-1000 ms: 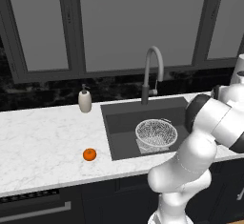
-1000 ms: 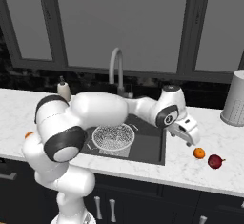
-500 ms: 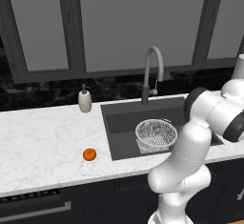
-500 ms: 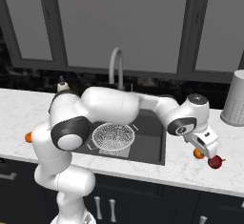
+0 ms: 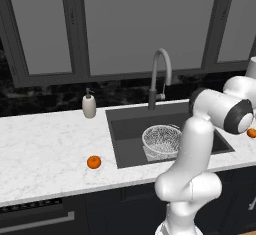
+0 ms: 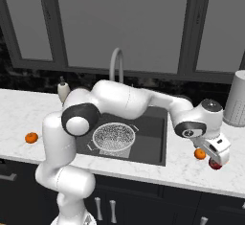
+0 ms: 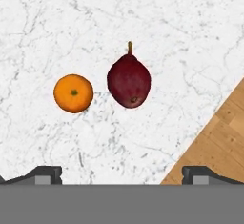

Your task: Put the colander in the sink, put the orange, tangerine, pear in the colander, and turn on the sink faucet and pour water over the colander.

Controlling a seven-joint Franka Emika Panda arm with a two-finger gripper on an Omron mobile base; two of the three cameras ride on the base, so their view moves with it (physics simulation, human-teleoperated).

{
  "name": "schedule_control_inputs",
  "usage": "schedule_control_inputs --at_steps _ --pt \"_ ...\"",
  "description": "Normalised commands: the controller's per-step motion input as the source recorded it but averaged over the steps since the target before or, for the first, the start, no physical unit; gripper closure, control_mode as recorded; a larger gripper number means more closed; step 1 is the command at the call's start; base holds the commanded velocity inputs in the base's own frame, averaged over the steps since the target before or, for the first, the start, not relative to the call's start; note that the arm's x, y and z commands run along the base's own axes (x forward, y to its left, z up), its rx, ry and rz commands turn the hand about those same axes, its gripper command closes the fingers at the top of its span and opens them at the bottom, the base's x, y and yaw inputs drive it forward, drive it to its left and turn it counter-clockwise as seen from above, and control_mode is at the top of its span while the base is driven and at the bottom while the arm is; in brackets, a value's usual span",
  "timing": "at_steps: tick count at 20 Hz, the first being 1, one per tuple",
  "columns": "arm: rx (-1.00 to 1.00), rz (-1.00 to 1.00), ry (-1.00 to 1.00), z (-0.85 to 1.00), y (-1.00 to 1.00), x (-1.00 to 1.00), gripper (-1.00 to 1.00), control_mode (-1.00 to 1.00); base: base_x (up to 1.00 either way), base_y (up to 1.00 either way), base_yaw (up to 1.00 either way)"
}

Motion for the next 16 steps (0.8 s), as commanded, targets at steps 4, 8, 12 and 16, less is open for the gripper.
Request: schedule_control_inputs --at_steps 4,8,12,16 --pt "0.00 0.00 0.00 -0.22 -0.31 0.00 -1.00 -1.00 0.00 0.00 0.00" --pt "0.00 0.00 0.00 -0.21 -0.07 0.00 -1.00 -1.00 0.00 0.00 0.00" --pt "0.00 0.00 0.00 -0.06 -0.08 0.00 -1.00 -1.00 0.00 0.00 0.00" --pt "0.00 0.00 0.00 -0.17 -0.02 0.11 -1.00 -1.00 0.00 0.00 0.00"
